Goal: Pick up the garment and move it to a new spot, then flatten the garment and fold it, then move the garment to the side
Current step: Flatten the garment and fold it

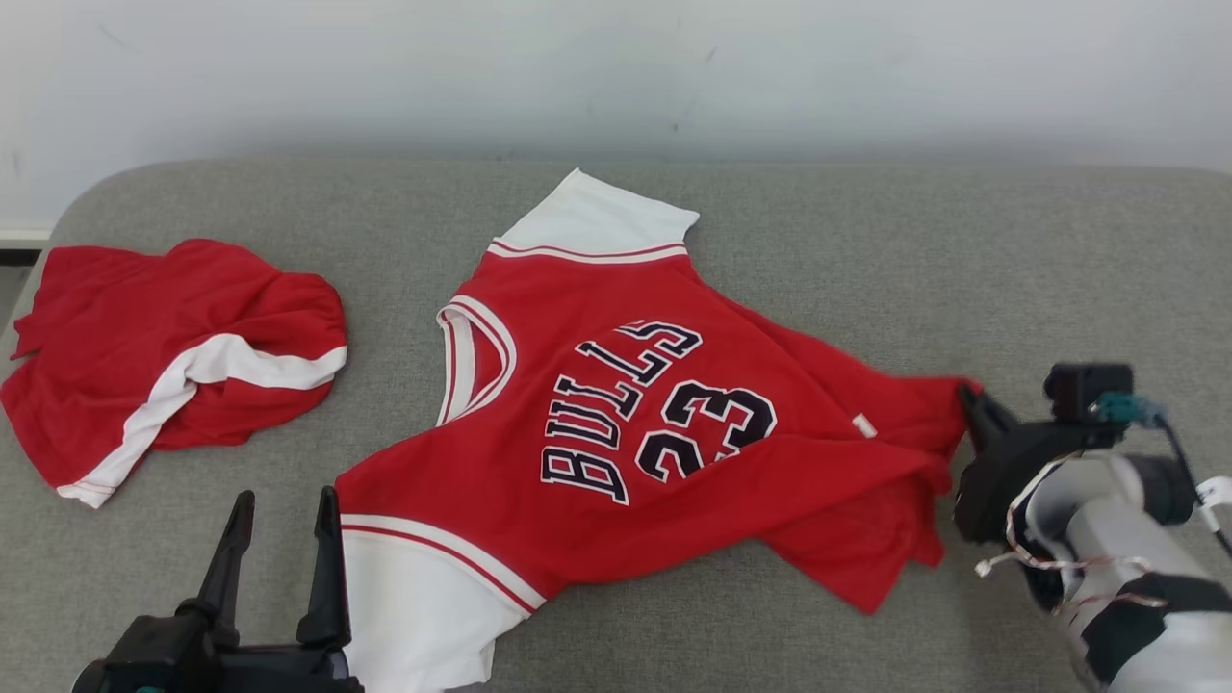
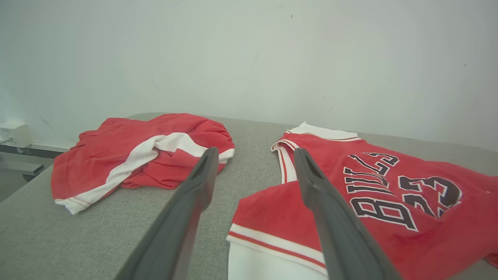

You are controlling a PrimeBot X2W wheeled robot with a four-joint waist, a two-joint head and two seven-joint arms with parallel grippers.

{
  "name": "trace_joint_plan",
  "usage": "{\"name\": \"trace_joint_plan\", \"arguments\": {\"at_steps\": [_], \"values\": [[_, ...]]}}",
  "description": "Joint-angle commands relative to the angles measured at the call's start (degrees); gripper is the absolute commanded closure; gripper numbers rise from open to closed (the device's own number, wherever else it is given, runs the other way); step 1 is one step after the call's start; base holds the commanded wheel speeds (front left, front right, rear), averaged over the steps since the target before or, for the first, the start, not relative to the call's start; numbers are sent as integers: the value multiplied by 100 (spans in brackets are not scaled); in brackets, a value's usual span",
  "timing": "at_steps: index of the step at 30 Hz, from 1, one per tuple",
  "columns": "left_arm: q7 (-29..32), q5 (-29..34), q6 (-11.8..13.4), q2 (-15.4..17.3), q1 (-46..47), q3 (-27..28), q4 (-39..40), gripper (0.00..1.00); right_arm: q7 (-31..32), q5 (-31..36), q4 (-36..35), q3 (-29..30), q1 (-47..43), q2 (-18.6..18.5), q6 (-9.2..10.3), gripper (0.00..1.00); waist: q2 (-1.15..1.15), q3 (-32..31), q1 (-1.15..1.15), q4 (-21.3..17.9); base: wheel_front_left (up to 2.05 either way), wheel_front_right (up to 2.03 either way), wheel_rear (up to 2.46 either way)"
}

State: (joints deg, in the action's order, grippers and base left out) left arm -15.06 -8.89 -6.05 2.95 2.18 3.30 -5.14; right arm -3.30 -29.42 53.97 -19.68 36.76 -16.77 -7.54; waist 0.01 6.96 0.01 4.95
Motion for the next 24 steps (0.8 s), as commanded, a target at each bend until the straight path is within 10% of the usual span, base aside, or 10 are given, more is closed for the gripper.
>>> {"name": "trace_joint_plan", "arguments": {"at_steps": [1, 14, 15, 17, 24], "values": [[-14, 17, 6, -8, -27, 1, -8, 0, -73, -75, -30, -16, 88, -74, 12, 100, -1, -41, -1, -28, 0, 0, 0], [-13, -14, -3, -8, -80, -122, -25, 0, -425, -415, 222, -290, 1226, -461, 13, 100, -1, -121, -1, 81, 0, 0, 0], [-14, -15, 1, -8, -88, -134, -36, 0, -406, -410, 322, -318, 1262, -445, 13, 93, -1, -127, -1, 94, 0, 0, 0], [-14, -28, 12, -8, -111, -156, -51, 0, -443, -428, 486, -359, 1342, -388, 13, 0, -1, -142, -1, 106, 0, 0, 0], [-14, -6, 29, -8, -220, -138, -75, 0, -826, -534, 648, -584, 1092, -323, 13, 0, -1, -330, -1, -15, 0, 0, 0]]}}
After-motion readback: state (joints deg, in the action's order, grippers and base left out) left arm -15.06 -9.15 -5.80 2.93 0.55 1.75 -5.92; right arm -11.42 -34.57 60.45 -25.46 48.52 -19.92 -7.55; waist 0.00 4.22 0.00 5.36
